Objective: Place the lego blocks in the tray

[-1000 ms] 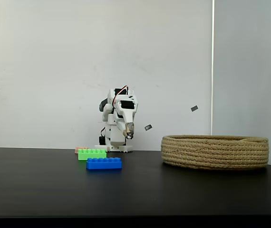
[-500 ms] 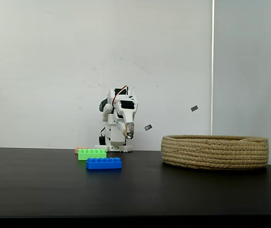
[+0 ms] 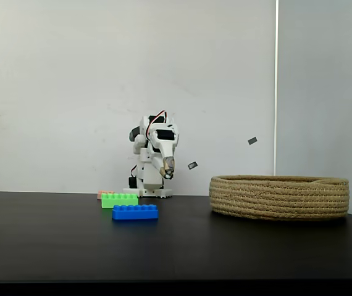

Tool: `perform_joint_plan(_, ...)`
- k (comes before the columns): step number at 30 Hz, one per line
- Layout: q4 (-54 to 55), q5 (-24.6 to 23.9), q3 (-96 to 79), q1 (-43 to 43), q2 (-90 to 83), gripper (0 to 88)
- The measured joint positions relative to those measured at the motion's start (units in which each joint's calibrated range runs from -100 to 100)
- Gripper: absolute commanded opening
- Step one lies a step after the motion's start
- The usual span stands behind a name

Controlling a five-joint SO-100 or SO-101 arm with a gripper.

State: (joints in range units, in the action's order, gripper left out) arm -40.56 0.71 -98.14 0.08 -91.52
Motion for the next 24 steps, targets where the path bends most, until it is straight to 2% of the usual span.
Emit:
perform_joint_plan(5, 0.32, 0.1, 8.84, 2.36, 12.38, 5.6)
perform_joint_plan(10, -4.87, -2.05, 26.6, 6.76, 32.06, 20.0)
perform_joint_plan(12, -6.58, -2.59, 33.23, 8.55, 39.53, 21.1)
perform_joint_plan(18, -6.98, -1.76, 42.95, 13.52, 55.98, 33.6)
perform_joint_plan(24, -6.98, -0.24, 45.6, 18.08, 64.04, 36.9)
